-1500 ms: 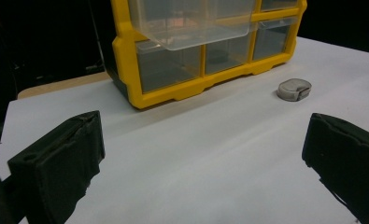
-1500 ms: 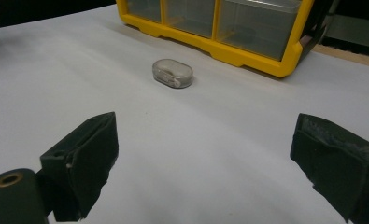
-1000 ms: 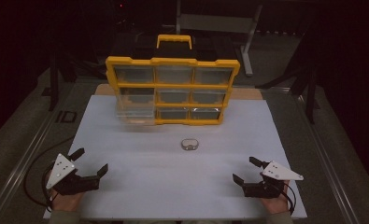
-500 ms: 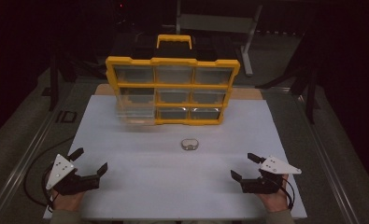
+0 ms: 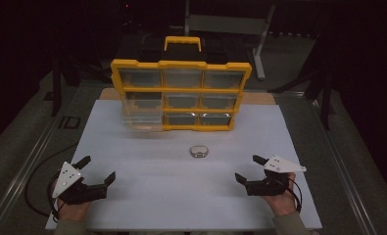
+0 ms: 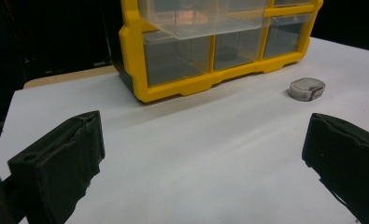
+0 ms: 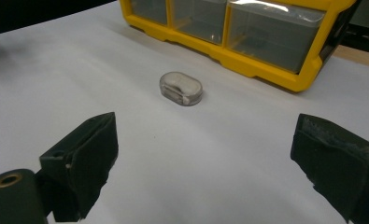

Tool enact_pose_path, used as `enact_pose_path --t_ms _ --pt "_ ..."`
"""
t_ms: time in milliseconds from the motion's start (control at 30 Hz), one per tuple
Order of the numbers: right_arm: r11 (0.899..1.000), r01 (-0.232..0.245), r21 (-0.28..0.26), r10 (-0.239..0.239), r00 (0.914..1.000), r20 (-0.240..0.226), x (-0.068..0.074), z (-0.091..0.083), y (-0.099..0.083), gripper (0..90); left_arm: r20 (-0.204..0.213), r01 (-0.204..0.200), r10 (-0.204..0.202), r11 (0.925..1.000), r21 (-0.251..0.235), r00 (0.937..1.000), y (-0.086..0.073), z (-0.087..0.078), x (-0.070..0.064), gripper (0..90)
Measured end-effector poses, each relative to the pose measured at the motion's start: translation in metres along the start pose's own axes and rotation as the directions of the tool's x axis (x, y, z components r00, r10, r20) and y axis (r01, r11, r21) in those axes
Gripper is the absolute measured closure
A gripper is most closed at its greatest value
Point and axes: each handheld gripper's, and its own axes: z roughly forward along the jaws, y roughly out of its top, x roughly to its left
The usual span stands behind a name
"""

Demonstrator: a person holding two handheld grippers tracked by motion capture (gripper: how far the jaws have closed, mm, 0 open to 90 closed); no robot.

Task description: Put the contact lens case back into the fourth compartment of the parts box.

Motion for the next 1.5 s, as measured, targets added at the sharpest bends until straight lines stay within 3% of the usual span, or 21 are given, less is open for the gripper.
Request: enact_pose_path --t_ms 567,1500 --pt "0.996 0.033 0.083 -0.031 0.9991 -0.030 0.001 0.015 0.034 7.0 -0.005 -0.001 0.001 1.0000 -0.001 1.0000 0.000 -0.001 -0.001 0.0" --pt "0.983 0.083 0.167 -0.074 0.9955 -0.059 -0.003 0.036 0.058 7.0 -0.007 0.000 0.000 1.0000 -0.001 1.0000 0.000 0.000 -0.001 0.0"
